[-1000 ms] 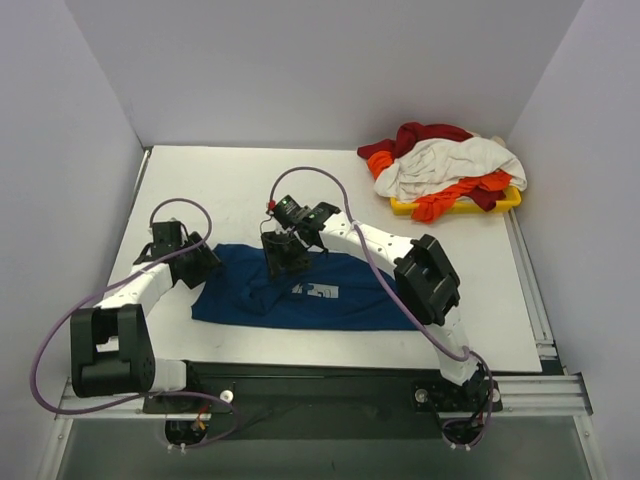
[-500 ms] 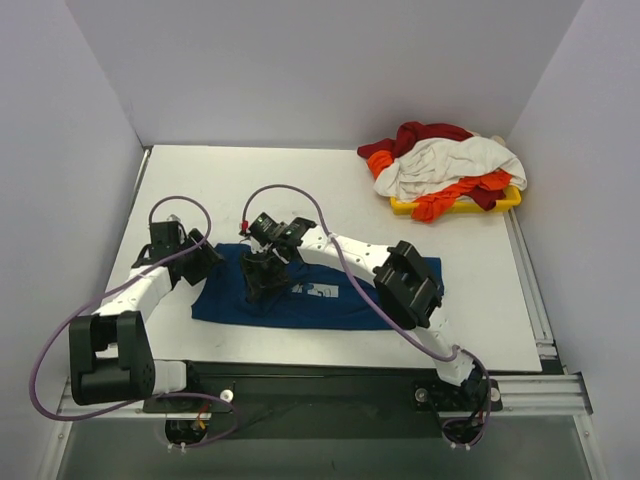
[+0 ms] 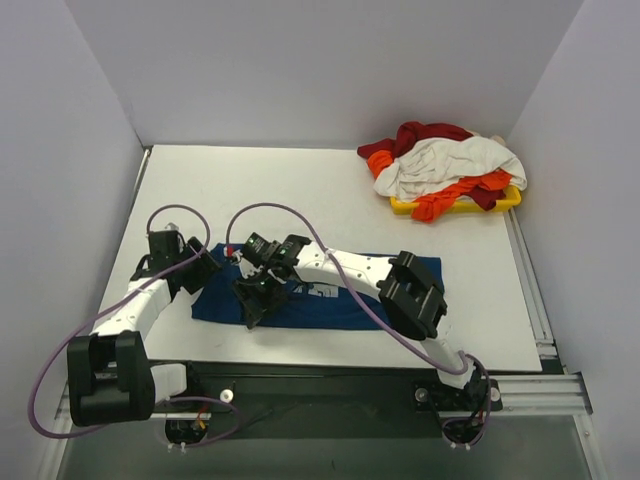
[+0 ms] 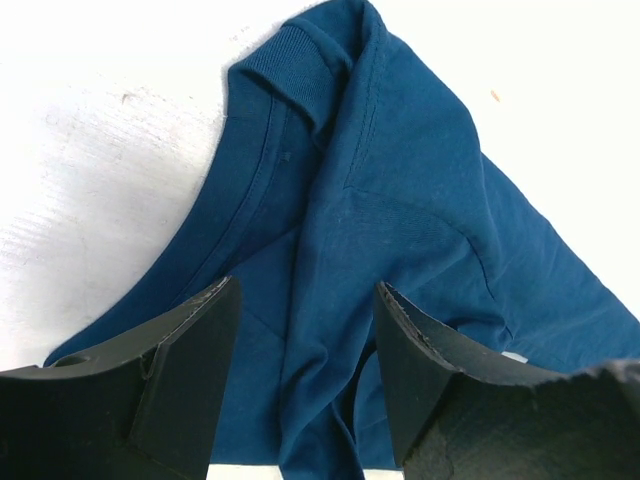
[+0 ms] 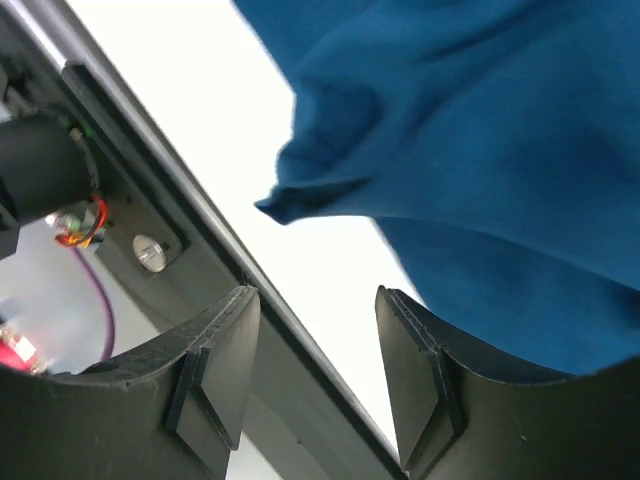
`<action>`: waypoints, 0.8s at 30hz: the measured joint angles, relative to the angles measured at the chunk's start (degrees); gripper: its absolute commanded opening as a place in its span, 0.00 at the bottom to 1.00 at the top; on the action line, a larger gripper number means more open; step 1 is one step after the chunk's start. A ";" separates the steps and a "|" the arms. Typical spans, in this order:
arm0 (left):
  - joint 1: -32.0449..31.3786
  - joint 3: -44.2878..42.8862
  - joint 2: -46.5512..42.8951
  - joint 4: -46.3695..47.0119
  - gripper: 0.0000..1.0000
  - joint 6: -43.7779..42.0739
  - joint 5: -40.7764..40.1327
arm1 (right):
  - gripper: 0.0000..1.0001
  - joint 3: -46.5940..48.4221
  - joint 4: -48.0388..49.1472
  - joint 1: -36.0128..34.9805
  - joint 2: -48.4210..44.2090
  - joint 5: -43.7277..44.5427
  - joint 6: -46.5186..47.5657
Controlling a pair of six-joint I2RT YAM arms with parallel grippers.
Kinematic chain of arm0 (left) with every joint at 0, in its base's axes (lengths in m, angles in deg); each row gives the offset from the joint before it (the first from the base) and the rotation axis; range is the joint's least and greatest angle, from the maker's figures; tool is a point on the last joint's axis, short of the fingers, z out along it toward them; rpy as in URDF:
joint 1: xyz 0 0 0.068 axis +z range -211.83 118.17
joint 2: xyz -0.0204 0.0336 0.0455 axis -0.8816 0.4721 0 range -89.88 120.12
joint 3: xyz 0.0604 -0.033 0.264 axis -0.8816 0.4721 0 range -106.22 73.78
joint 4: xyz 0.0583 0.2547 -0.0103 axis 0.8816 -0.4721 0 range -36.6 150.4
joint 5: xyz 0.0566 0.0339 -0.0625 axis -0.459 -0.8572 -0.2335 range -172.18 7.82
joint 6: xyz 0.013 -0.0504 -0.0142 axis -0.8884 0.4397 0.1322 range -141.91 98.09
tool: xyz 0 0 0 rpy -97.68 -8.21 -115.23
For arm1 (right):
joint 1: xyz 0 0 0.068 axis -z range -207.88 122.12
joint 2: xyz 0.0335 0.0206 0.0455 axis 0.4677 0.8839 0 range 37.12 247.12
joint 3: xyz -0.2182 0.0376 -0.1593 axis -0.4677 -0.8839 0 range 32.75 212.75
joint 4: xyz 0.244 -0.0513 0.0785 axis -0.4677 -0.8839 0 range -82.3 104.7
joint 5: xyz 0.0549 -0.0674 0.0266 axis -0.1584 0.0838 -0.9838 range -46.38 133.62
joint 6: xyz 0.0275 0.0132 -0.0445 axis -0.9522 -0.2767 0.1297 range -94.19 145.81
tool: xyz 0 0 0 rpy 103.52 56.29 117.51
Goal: Fold and stack the t-shirts
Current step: Fold the other side of the tshirt into a rectangle
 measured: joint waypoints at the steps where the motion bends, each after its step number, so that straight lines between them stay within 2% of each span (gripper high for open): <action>1: 0.00 0.04 -0.02 -0.02 0.66 0.00 0.00 | 0.50 -0.42 -0.09 0.42 -0.74 0.72 0.13; 7: 0.00 0.22 -1.33 -1.05 0.65 0.04 0.02 | 0.50 -0.61 0.59 6.16 -4.20 5.88 0.74; 12: -0.28 2.12 -3.76 -1.68 0.65 0.48 0.00 | 0.50 1.29 0.74 10.10 -3.45 9.64 1.38; 17: -0.92 3.96 -4.31 -2.34 0.65 1.38 0.00 | 0.50 5.84 2.12 9.99 0.11 10.56 2.56; 24: -1.73 4.00 -3.48 -1.64 0.64 1.68 0.00 | 0.50 6.05 3.04 9.44 3.58 10.47 3.58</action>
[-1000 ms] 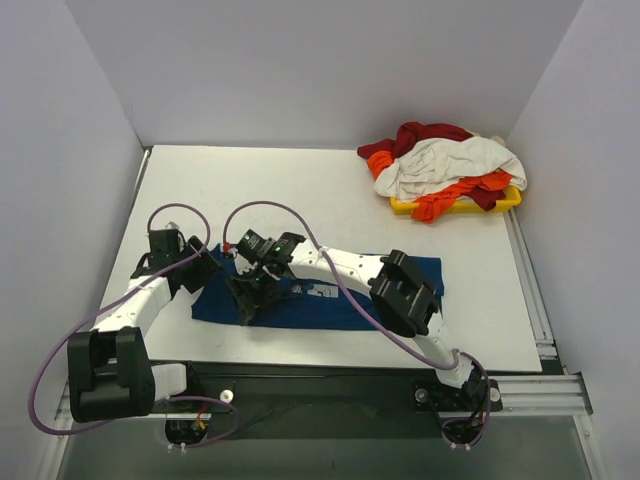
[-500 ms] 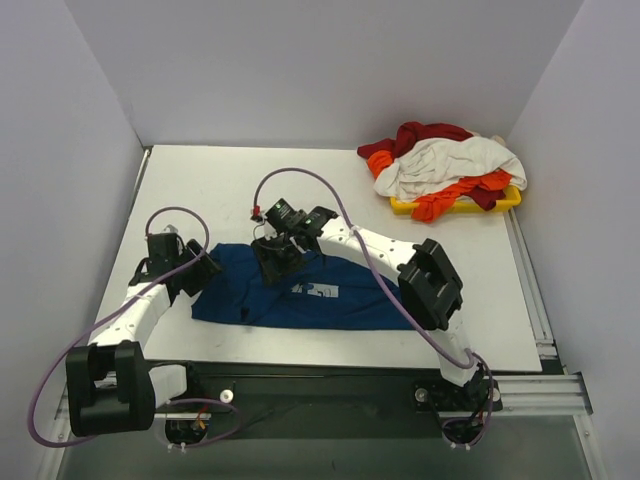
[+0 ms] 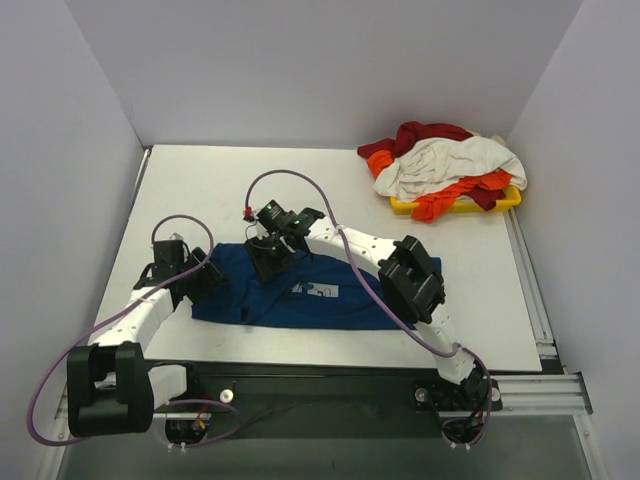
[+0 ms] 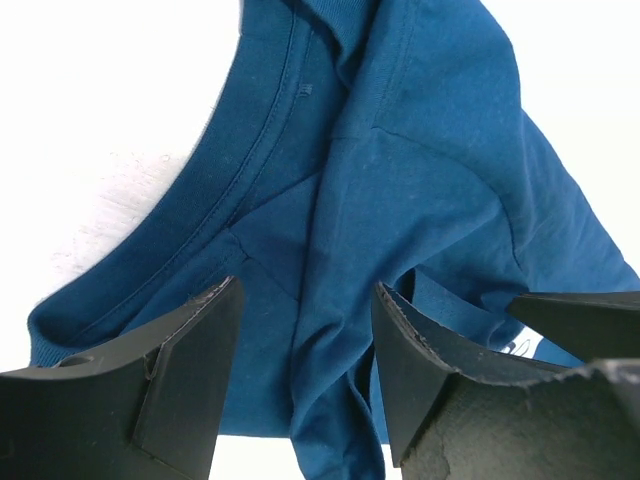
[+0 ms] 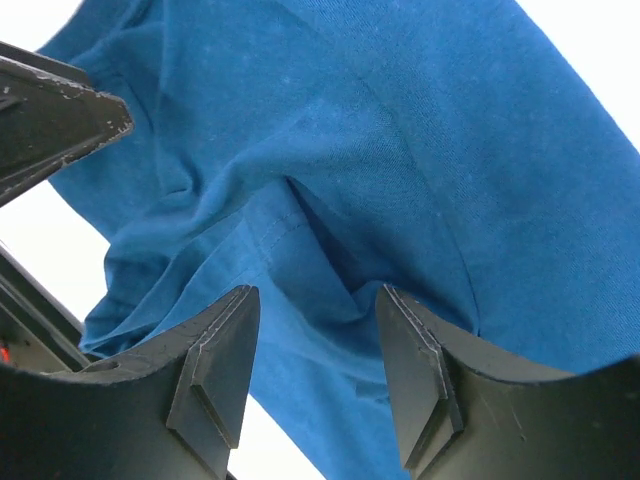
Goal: Fold and stack the t-shirts
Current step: Fold the other side of the tshirt into a rectangle
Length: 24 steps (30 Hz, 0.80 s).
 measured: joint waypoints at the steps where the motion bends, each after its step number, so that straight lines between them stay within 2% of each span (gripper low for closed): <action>1: -0.11 0.00 0.37 0.07 0.64 0.02 0.00 | 0.50 -0.02 0.04 -0.04 0.35 -0.15 0.13; 14: -0.66 0.02 1.14 0.68 0.64 0.42 0.00 | 0.46 0.00 1.70 -0.20 1.73 -2.82 1.27; 17: -0.66 0.02 1.14 0.68 0.64 0.66 -0.02 | 0.39 0.00 1.84 -0.22 2.91 -3.34 1.81; 20: -0.66 0.04 1.11 0.66 0.64 0.70 -0.02 | 0.25 -0.04 1.81 -0.26 3.78 -3.72 2.16; 21: -0.66 0.04 1.11 0.66 0.64 0.72 -0.02 | 0.17 -0.13 1.79 -0.26 3.80 -3.76 2.32; 24: -0.66 0.04 1.11 0.66 0.64 0.74 -0.02 | 0.08 -0.13 2.05 -0.39 3.78 -3.76 2.69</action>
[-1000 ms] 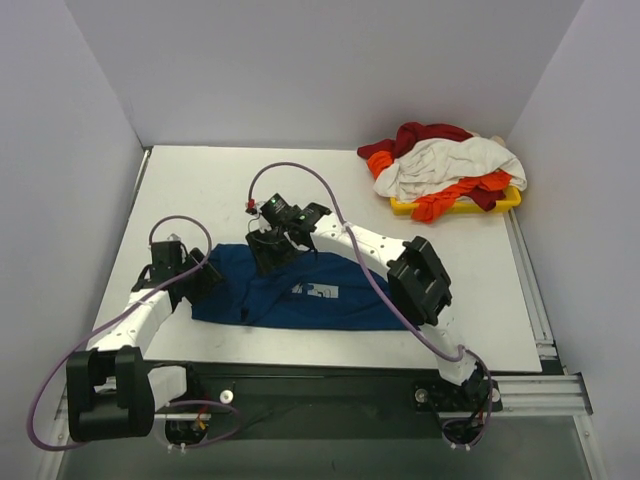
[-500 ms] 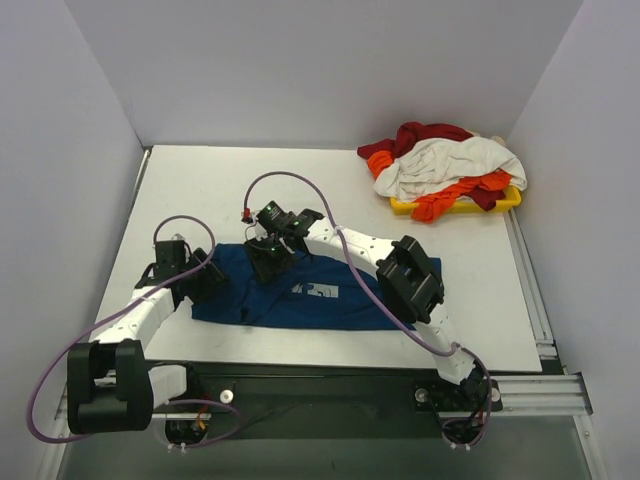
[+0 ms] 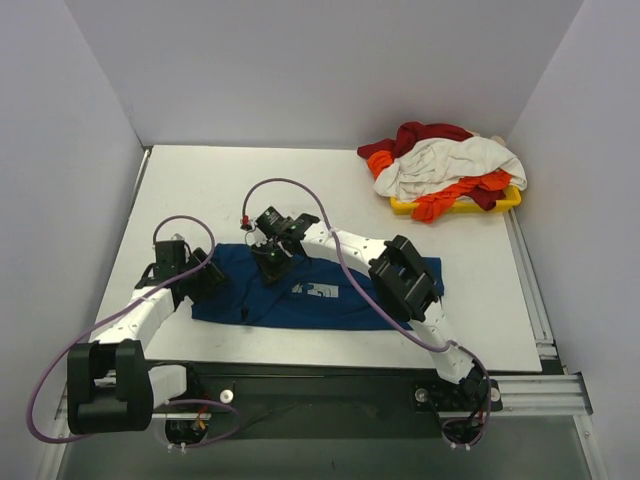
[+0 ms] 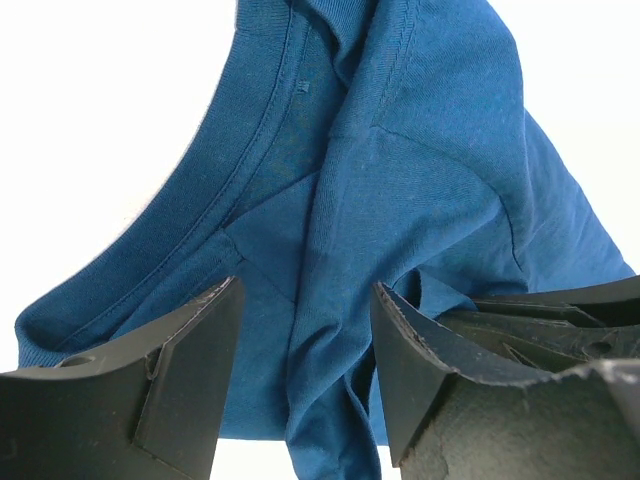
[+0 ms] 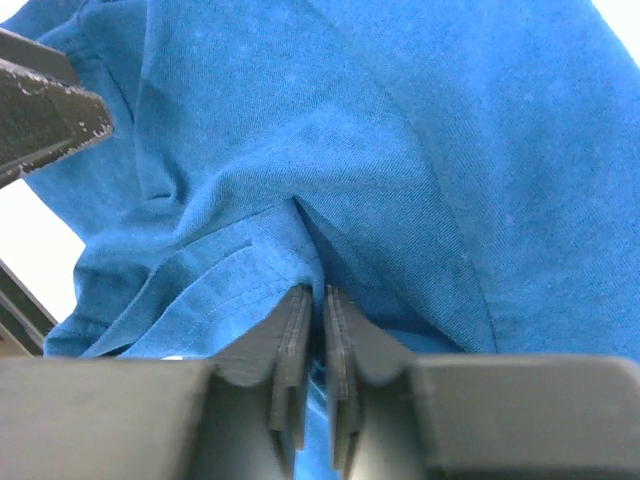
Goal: Fold and stack the t-shirts
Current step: Fold the other side of the tshirt into a rectangle
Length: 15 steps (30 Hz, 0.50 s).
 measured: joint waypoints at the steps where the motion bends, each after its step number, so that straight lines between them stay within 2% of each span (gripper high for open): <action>1: 0.00 0.04 -0.04 0.00 0.64 0.02 0.00 | 0.07 -0.07 0.09 -0.04 0.00 0.02 0.17; 8: -0.02 0.96 -0.96 -0.26 0.63 0.07 -0.46 | 0.06 -4.66 1.25 -0.59 -3.78 0.76 0.81; 15: -0.83 1.68 -1.40 -0.48 0.62 0.04 -0.83 | 0.17 -14.27 3.63 -0.83 -13.79 1.70 0.85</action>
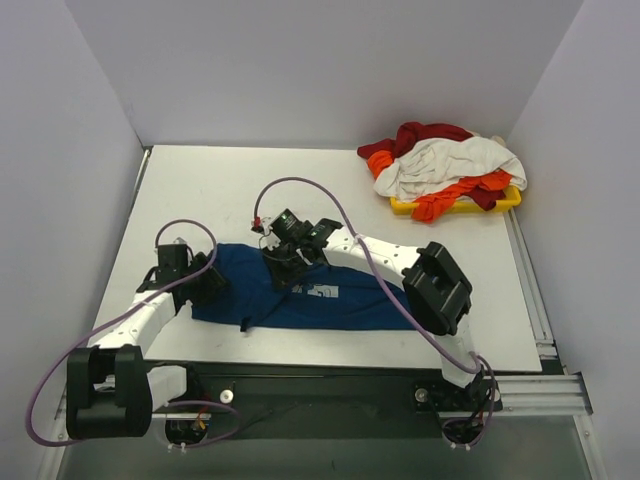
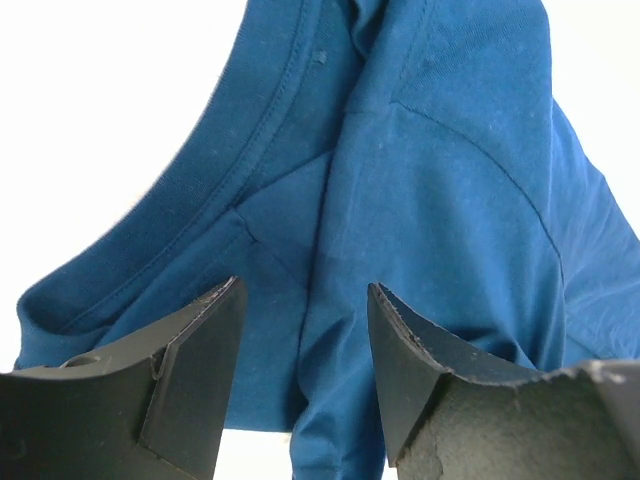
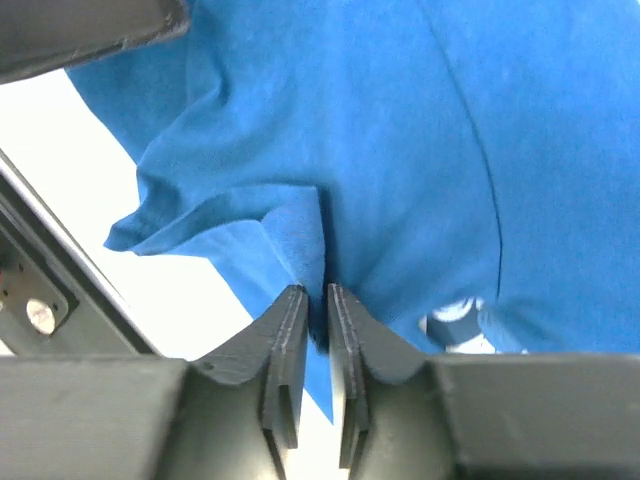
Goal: Fold and stack the t-shirts
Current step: Fold the other side of the tshirt into a rectangle
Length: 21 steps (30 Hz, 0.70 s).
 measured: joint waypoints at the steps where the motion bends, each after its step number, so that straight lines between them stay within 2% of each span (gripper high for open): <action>1: -0.13 0.02 -0.11 -0.04 0.62 0.02 0.00 | 0.18 -1.11 0.35 -0.04 -1.09 0.13 -0.02; 8: -4.90 0.07 -0.98 -0.04 0.61 0.44 -0.24 | 0.38 -7.13 2.08 -0.61 -4.31 1.05 -0.28; 14: -8.63 0.98 -0.96 -0.26 0.61 1.57 -0.90 | 0.42 -8.74 2.12 -1.25 -4.72 2.36 -0.37; 21: -9.27 1.88 -0.96 -0.39 0.61 2.51 -1.49 | 0.47 -6.88 2.51 -2.82 -8.04 5.07 -1.31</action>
